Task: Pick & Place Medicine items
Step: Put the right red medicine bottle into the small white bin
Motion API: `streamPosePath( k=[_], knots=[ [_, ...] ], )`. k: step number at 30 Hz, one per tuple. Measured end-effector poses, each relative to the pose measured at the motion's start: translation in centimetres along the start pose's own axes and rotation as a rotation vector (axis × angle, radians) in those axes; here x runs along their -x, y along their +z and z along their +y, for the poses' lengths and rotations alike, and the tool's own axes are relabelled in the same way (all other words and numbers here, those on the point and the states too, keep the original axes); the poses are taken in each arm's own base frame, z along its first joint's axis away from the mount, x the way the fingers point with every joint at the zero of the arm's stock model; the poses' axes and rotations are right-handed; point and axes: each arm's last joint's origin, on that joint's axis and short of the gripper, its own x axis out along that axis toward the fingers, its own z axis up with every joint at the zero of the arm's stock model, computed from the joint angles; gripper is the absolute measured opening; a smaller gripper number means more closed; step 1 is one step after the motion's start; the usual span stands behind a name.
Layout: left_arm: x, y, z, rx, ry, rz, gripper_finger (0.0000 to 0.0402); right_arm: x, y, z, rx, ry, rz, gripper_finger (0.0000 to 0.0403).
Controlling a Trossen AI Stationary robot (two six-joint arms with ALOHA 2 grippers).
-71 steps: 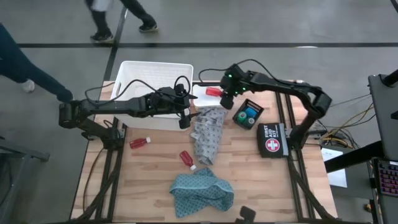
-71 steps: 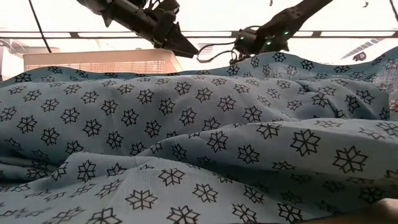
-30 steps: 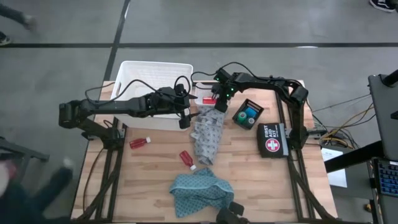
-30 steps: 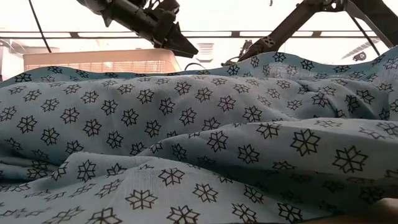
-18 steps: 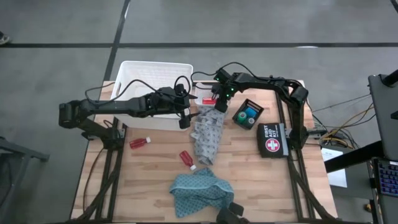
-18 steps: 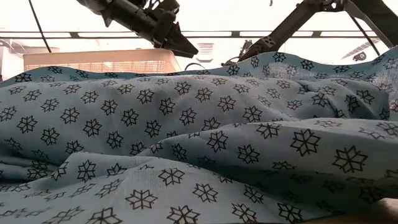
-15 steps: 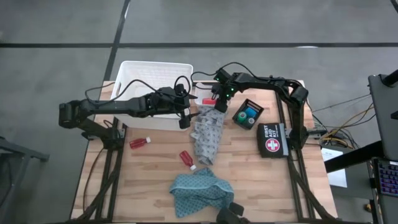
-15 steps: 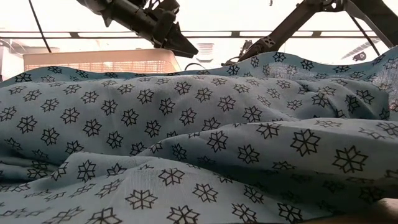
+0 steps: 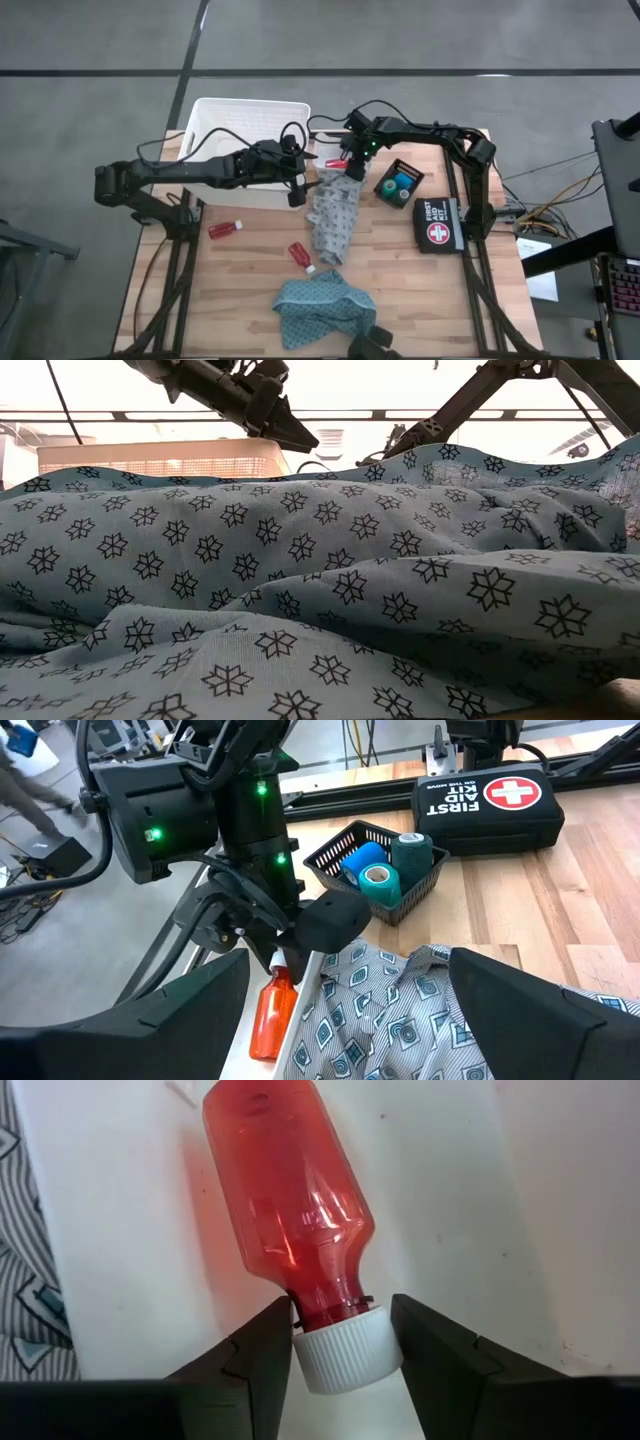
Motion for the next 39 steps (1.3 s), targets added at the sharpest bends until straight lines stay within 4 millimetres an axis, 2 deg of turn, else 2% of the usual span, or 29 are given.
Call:
streamPosePath(
  k=[5, 17, 24, 27, 35, 39],
  knots=[
    [0.0, 0.0, 0.0, 0.000, 0.000, 0.000, 0.0347, 0.0, 0.0, 0.0, -0.061, -0.003, 0.003, 0.0193],
    [0.0, 0.0, 0.0, 0.000, 0.000, 0.000, 0.0347, 0.1, 0.1, 0.0, -0.032, -0.008, 0.000, 0.0315],
    [0.0, 0.0, 0.0, 0.000, 0.000, 0.000, 0.0347, 0.3, 0.2, 0.0, -0.019, -0.009, -0.006, 0.0333],
    [0.0, 0.0, 0.0, 0.000, 0.000, 0.000, 0.0347, 1.2, 0.4, 0.1, -0.014, -0.013, -0.028, 0.0332],
    [0.0, 0.0, 0.0, 0.000, 0.000, 0.000, 0.0347, 5.6, 1.1, 0.9, 0.015, -0.059, -0.138, 0.0329],
    [0.0, 0.0, 0.0, 0.000, 0.000, 0.000, 0.0347, 7.0, 1.1, 1.5, 0.028, -0.063, -0.171, 0.0329]
  ],
)
